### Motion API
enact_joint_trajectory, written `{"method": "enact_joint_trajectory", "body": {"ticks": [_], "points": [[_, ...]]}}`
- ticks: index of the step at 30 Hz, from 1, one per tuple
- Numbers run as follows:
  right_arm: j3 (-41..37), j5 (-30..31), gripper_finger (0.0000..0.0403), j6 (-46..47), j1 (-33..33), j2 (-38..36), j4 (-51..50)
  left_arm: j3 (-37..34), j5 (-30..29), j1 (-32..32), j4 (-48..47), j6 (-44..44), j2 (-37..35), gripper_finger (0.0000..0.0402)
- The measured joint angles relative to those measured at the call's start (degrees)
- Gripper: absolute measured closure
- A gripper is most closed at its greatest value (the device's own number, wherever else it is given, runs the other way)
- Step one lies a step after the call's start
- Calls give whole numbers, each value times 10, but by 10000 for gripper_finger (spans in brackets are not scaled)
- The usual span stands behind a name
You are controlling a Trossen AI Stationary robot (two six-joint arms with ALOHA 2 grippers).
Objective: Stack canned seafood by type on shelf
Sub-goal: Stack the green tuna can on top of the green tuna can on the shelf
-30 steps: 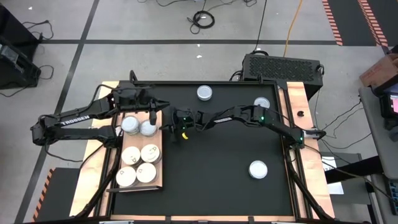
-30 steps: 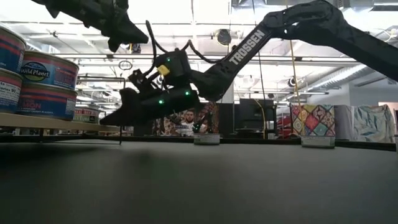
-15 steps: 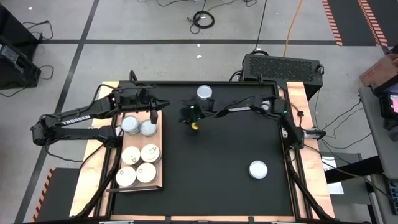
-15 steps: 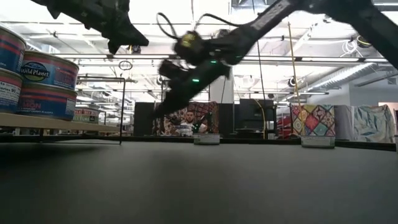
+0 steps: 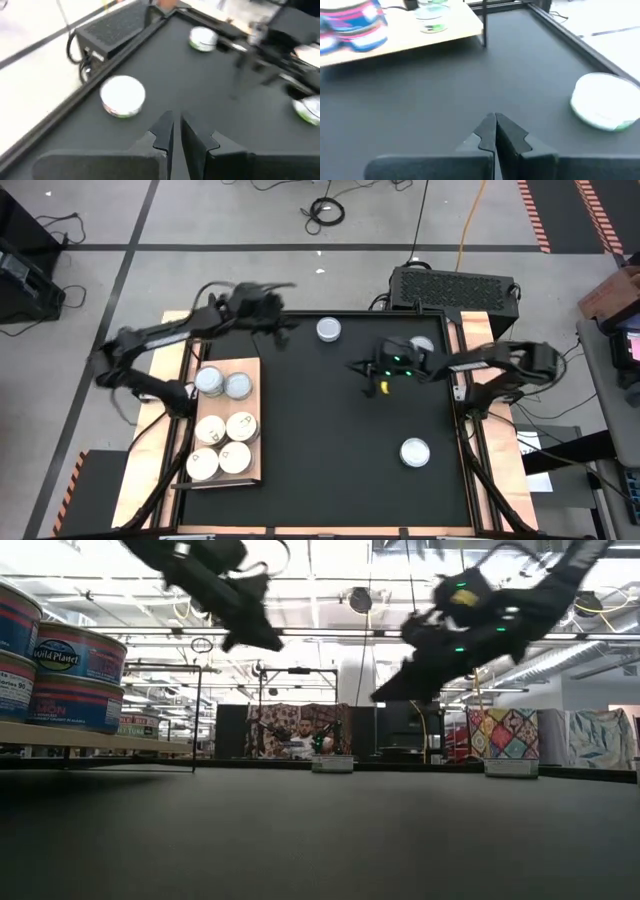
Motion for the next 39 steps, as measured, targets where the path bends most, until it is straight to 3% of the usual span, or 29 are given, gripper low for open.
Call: {"method": "enact_joint_trajectory", "body": {"ticks": [4, 9, 15, 21, 29, 39], "points": [[-62, 8, 403, 36, 18, -68, 23, 122, 0, 22, -35, 4, 122, 366], [-81, 18, 403, 35, 32, -112, 20, 252, 0, 38, -53, 19, 256, 366], [-81, 15, 403, 29, 48, -128, 20, 348, 1, 54, -89, 27, 365, 366], [-81, 13, 403, 19, 54, -129, 17, 372, 21, 64, -97, 12, 438, 342], [-81, 14, 403, 13, 55, -129, 11, 373, 6, 70, -123, -17, 466, 289], [-81, 13, 403, 16, 55, -129, 11, 373, 10, 75, -143, -34, 512, 281]]}}
